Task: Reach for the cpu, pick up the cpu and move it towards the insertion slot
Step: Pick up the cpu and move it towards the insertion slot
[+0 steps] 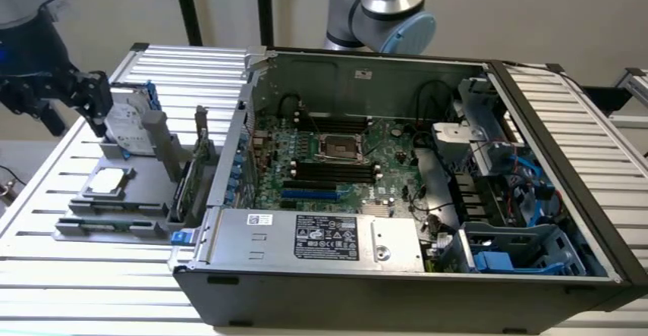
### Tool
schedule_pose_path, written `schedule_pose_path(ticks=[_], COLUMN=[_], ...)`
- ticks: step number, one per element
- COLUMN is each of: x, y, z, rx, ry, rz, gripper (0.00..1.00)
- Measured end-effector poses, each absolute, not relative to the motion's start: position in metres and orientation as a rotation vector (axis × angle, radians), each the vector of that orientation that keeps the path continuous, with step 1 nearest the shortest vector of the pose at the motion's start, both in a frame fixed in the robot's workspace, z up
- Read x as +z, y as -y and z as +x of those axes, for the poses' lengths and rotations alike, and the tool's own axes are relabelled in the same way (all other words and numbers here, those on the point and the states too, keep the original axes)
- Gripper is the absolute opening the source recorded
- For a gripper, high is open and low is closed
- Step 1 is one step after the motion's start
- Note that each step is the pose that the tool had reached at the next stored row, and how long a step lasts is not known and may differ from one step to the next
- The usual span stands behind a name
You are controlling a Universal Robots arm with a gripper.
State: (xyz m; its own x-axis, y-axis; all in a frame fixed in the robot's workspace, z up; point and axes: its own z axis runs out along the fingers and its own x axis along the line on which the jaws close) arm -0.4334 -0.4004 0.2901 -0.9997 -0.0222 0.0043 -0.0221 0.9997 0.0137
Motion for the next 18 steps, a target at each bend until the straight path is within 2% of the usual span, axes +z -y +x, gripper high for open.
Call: schedule_pose_path(ticks=[18], x=[0.257], y=[0.408], z=[-0.433], rx=[-0.021], ry=[3.137], rz=[0.035], gripper=[0.65])
